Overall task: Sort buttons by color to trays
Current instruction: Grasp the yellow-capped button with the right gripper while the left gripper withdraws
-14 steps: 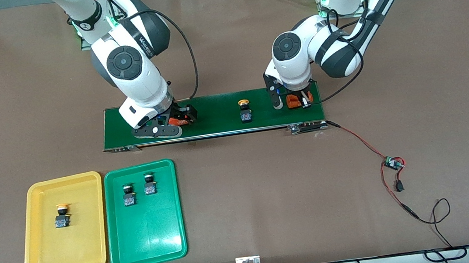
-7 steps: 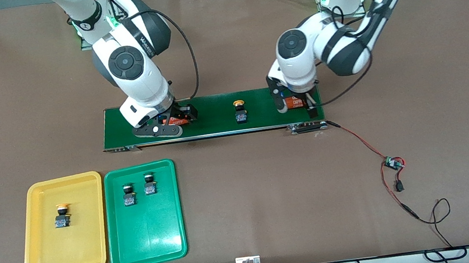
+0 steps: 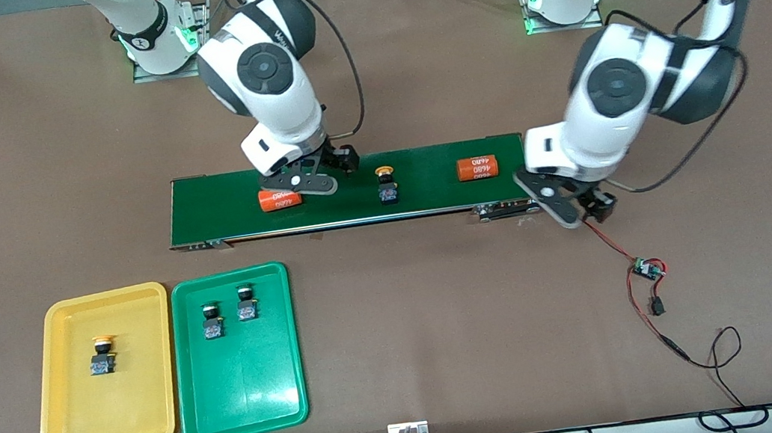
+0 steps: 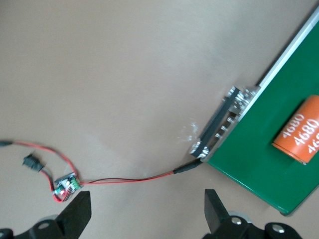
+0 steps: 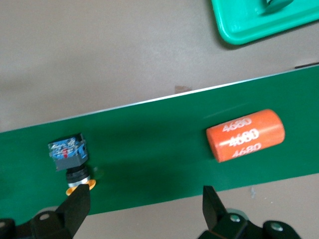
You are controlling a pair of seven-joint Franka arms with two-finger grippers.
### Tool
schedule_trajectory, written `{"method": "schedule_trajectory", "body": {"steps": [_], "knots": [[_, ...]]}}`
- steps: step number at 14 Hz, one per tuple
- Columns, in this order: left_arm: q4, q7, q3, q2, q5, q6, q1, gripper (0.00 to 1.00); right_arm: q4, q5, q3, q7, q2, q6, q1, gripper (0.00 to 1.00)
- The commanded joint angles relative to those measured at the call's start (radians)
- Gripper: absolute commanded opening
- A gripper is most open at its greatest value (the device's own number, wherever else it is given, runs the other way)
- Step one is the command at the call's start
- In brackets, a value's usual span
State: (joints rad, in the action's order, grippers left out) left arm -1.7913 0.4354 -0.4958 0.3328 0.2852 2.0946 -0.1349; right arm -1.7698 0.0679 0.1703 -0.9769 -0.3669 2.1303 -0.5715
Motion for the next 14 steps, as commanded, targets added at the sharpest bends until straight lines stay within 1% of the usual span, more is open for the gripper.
{"method": "schedule_trajectory", "body": {"steps": [1,3,4,6,7,8,11,12,14], "knots": [[0.032,-0.029,0.058,-0.052,-0.052,-0.021,0.015,1.00,0.004,0.087,-0.005,-0.107,-0.039,0.032,-0.063,1.00],[0.035,-0.133,0.092,-0.069,-0.052,-0.034,0.021,1.00,0.009,0.118,-0.005,-0.100,-0.073,0.053,-0.077,1.00],[0.035,-0.211,0.094,-0.077,-0.060,-0.047,0.023,1.00,0.010,0.139,-0.005,-0.097,-0.089,0.054,-0.077,1.00],[0.036,-0.314,0.103,-0.099,-0.064,-0.082,0.024,1.00,0.010,0.144,-0.005,-0.094,-0.102,0.075,-0.074,1.00],[0.036,-0.337,0.130,-0.115,-0.067,-0.094,0.024,1.00,0.012,0.139,-0.005,-0.092,-0.102,0.083,-0.074,1.00],[0.038,-0.337,0.160,-0.127,-0.101,-0.103,0.024,1.00,0.012,0.138,-0.005,-0.092,-0.102,0.089,-0.070,1.00],[0.038,-0.345,0.281,-0.173,-0.266,-0.119,0.024,1.00,0.016,0.136,-0.005,-0.091,-0.109,0.091,-0.064,1.00],[0.040,-0.374,0.305,-0.179,-0.293,-0.119,0.024,1.00,0.016,0.136,-0.005,-0.089,-0.109,0.091,-0.065,1.00],[0.059,-0.481,0.347,-0.189,-0.293,-0.122,0.024,1.00,0.016,0.138,-0.005,-0.088,-0.113,0.091,-0.065,1.00]]}}
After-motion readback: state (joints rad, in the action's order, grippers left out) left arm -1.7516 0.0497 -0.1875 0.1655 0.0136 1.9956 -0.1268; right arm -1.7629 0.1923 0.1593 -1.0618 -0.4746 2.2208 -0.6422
